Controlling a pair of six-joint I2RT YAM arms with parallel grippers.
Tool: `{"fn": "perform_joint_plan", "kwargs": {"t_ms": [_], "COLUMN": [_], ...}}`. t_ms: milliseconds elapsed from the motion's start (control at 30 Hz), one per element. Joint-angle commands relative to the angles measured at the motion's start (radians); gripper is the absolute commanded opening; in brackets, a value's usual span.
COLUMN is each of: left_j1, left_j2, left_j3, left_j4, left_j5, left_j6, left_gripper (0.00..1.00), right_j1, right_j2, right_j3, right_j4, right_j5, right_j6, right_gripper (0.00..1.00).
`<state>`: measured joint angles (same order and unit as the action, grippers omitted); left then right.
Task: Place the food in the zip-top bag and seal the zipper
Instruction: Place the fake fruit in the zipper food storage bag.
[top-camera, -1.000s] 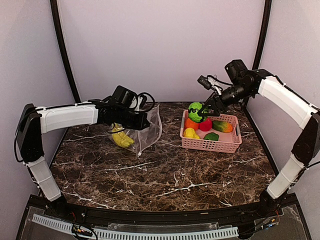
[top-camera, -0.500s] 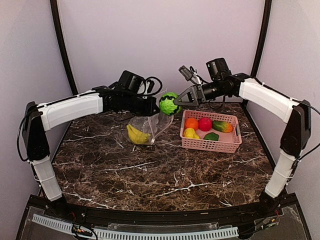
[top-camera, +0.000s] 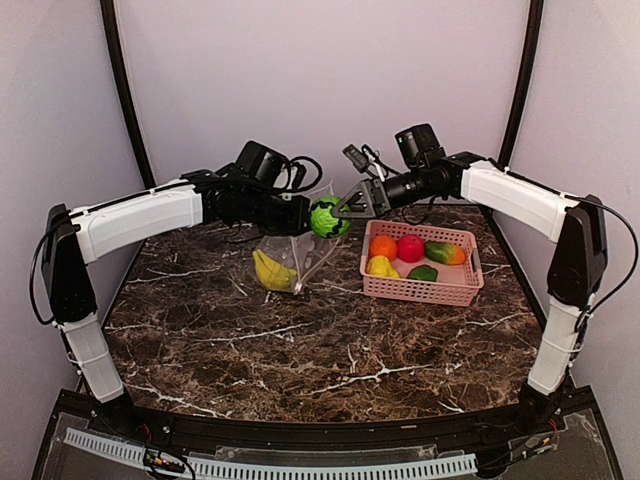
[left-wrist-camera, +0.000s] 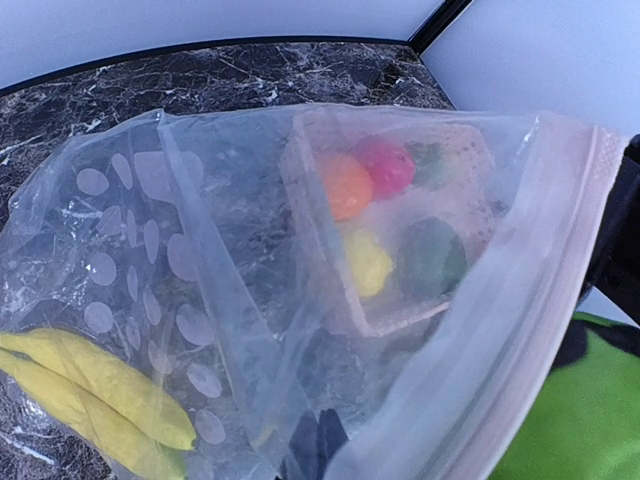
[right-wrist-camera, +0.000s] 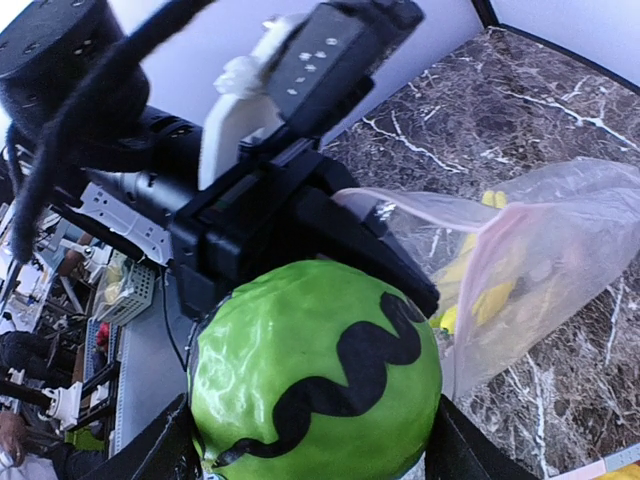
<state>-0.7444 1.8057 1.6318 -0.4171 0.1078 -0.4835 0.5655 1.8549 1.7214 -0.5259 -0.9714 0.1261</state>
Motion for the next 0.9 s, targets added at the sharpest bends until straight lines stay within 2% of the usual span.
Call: {"fn": "perform_joint_plan", "kwargs": {"t_ms": [0, 233, 300, 500, 667, 767, 867], "left_j1": [-0.010, -0.021, -0.029, -0.046, -0.051, -0.052, -0.051], "left_j2": [-0.065, -0.051, -0.050, -0.053, -0.049, -0.054, -0.064], "left_j3": [0.019, 0.017, 0.022, 0.006, 0.001, -0.009, -0.024], "left_j4": [-0.002, 0.011, -0.006, -0.019, -0.019, -0.015, -0.006], "left_j5": [-0.002, -0.016, -0.063, -0.147, -0.171, -0.177, -0.185], "left_j6": [-0.016, -0.034, -0.051, -0.107, -0.122, -0.124, -0.130], "left_gripper": [0.01, 0.01, 0.01, 0.01, 0.01, 0.01, 0.01], "right_j1": [0.014, 0.035, 0.054, 0.120, 0.154, 0.152, 0.151], "right_j2": [0.020, 0.035, 0.043, 0.070, 0.050, -0.008, -0.074], "right_j3": [-0.002, 0.012, 0.039, 0.104, 0.138, 0.143, 0.097], "right_j4": [-0.011, -0.044, -0.075, -0.146, -0.159, -0.168, -0.145], "right_j5": [0.136, 0.319, 0.410, 0.532, 0.458, 0.503, 0.566], "right_j6": [0.000, 0.008, -0.008, -0.057, -0.078, -0.106, -0.120], "right_gripper": [0.53, 0.54, 0.54, 0.57, 0.67, 0.72, 0.72]}}
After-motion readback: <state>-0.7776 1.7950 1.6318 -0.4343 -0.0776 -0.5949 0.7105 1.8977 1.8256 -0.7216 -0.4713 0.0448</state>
